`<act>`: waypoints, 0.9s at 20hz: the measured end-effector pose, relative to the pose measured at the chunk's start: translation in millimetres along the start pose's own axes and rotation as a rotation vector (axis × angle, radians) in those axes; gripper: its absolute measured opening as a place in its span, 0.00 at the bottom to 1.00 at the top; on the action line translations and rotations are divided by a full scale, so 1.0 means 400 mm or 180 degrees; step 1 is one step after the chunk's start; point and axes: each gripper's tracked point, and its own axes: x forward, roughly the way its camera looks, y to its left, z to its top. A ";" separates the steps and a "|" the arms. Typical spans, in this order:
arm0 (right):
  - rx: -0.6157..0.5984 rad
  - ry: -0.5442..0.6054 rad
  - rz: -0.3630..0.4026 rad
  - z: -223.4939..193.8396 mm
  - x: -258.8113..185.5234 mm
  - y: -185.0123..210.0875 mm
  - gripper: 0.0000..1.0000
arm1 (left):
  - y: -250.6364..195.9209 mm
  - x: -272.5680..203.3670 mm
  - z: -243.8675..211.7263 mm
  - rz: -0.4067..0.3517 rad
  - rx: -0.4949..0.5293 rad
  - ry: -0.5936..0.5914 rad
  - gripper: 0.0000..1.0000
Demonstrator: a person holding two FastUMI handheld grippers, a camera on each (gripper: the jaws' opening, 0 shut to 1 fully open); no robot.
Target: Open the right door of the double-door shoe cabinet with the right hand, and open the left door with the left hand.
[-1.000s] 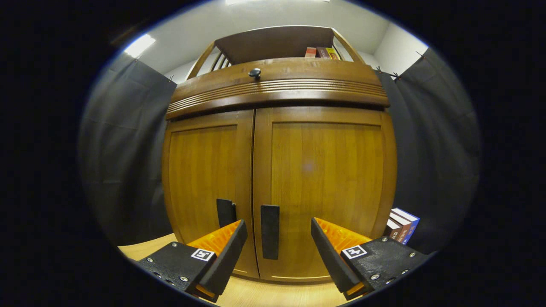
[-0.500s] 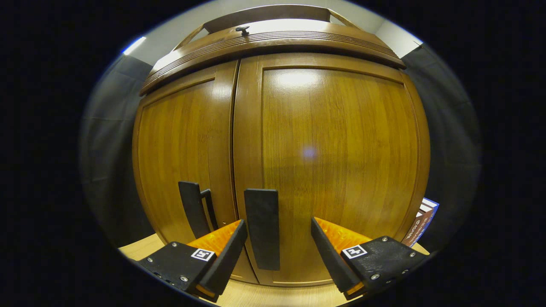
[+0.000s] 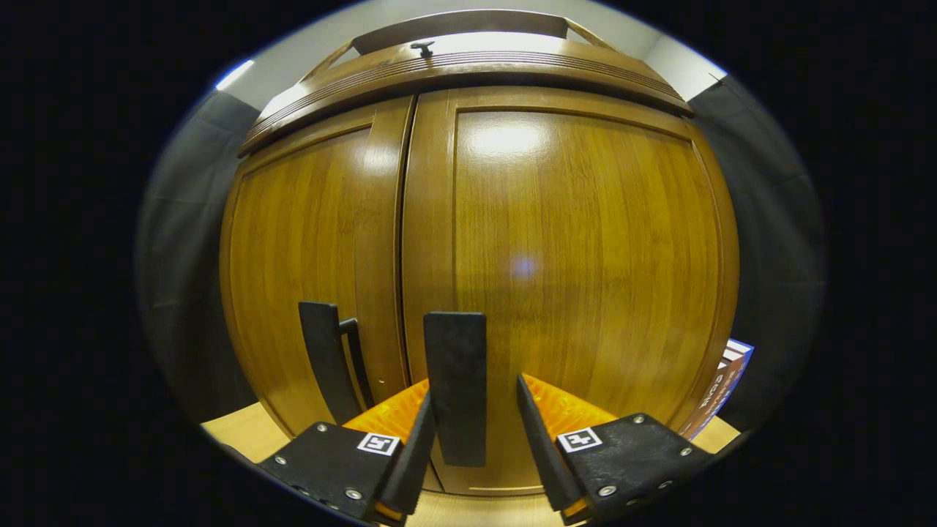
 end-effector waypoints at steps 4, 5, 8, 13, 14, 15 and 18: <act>-0.0061 -0.0086 0.0050 0.001 0.002 0.022 0.24 | -0.005 0.007 -0.003 -0.0066 -0.0048 0.0036 0.97; -0.0021 -0.0084 0.0059 0.001 0.005 0.023 0.33 | -0.008 0.008 -0.001 -0.0077 -0.0042 0.0039 0.98; -0.0001 -0.0068 0.0042 0.000 0.005 0.025 0.30 | -0.005 0.001 0.000 -0.0088 -0.0011 0.0064 0.95; -0.0079 -0.0017 0.0001 -0.008 0.000 0.021 0.29 | -0.006 -0.021 0.000 -0.0095 -0.0008 0.0086 0.97; -0.0103 -0.0018 0.0005 -0.010 -0.007 0.021 0.29 | -0.005 -0.026 0.002 -0.0086 0.0006 0.0083 0.95; -0.0122 -0.0021 0.0005 -0.015 -0.019 0.020 0.30 | -0.007 -0.030 0.004 -0.0087 0.0008 0.0078 0.95; -0.0160 -0.0039 0.0011 -0.022 -0.060 0.016 0.30 | -0.012 -0.046 0.004 -0.0090 -0.0004 0.0090 0.99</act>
